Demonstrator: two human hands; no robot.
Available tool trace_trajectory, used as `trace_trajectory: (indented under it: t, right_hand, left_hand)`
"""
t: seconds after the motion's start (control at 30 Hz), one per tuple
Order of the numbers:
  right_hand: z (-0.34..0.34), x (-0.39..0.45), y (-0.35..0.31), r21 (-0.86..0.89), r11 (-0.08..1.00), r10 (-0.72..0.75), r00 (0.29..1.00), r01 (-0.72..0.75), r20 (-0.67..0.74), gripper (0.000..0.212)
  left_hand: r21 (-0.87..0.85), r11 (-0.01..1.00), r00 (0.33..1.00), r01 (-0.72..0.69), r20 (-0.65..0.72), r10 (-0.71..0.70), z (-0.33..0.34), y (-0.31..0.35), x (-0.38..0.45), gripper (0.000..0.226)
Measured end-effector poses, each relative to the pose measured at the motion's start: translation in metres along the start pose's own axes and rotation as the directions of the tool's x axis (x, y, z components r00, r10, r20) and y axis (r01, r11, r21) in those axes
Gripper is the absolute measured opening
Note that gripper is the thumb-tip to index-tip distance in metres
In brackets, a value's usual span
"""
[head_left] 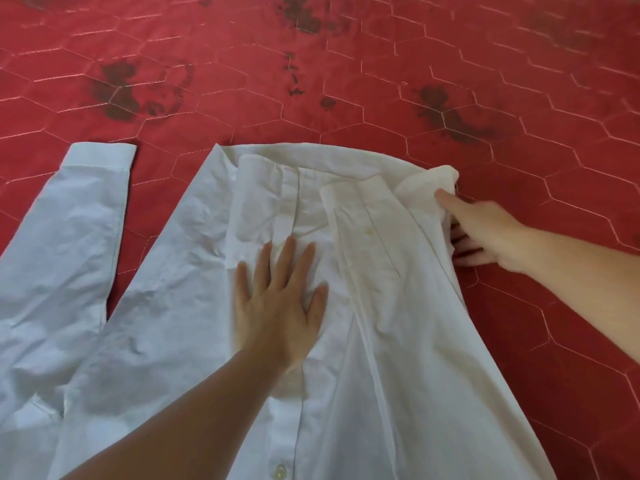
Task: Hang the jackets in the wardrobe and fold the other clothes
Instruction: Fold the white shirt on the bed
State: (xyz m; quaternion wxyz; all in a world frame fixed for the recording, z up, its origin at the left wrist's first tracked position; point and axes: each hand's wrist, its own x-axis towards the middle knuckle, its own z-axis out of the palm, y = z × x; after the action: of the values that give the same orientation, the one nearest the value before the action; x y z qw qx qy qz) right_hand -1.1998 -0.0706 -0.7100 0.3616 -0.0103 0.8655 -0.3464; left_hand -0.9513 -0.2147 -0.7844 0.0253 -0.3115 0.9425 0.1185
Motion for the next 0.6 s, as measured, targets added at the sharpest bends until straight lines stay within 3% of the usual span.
trace_trajectory:
  t: [0.1, 0.17, 0.2, 0.27, 0.33, 0.43, 0.5, 0.53, 0.6]
  right_hand:
    - [-0.003, -0.005, 0.006, 0.010, 0.999, 0.048, 0.953, -0.053, 0.298, 0.041]
    - [-0.004, -0.003, 0.006, 0.057, 0.997, 0.027, 0.950, -0.047, 0.312, 0.030]
    - [-0.004, -0.001, 0.007, 0.125, 0.991, 0.007, 0.964, -0.042, 0.267, 0.025]
    - [-0.003, 0.002, 0.010, 0.173, 0.983, -0.072, 0.996, 0.063, 0.048, 0.029]
    - [-0.003, 0.009, 0.019, -0.053, 0.981, -0.193, 0.962, 0.186, -0.194, 0.047]
    - [-0.003, 0.016, 0.028, -0.313, 0.925, -0.339, 0.840, 0.216, -0.423, 0.049]
    - [0.006, 0.008, 0.025, -0.432, 0.846, -0.506, 0.726, 0.313, -0.465, 0.031]
    - [0.015, -0.002, 0.022, -0.499, 0.759, -0.633, 0.655, 0.418, -0.412, 0.024]
    - [0.041, -0.028, 0.023, -0.635, 0.445, -0.855, 0.511, 0.631, -0.091, 0.035]
  left_hand:
    - [-0.008, 0.998, 0.998, 0.070, 0.005, -0.070, 0.000, 0.000, 0.010, 0.065]
    - [0.001, 0.996, 0.996, 0.091, 0.005, -0.091, -0.002, 0.000, 0.016, 0.065]
    - [0.004, 0.995, 0.995, 0.095, 0.012, -0.095, -0.002, 0.001, 0.017, 0.064]
    - [0.011, 0.995, 0.995, 0.100, 0.022, -0.100, -0.004, 0.003, 0.018, 0.063]
    - [0.019, 0.995, 0.995, 0.097, 0.030, -0.097, -0.006, 0.004, 0.019, 0.063]
    - [0.024, 0.995, 0.994, 0.096, 0.046, -0.097, -0.007, 0.004, 0.019, 0.063]
    - [0.024, 0.996, 0.994, 0.089, 0.059, -0.091, -0.008, 0.003, 0.020, 0.063]
    - [0.023, 0.996, 0.994, 0.083, 0.064, -0.085, -0.008, 0.003, 0.020, 0.063]
    - [0.024, 0.997, 0.995, 0.074, 0.064, -0.076, -0.008, 0.002, 0.022, 0.063]
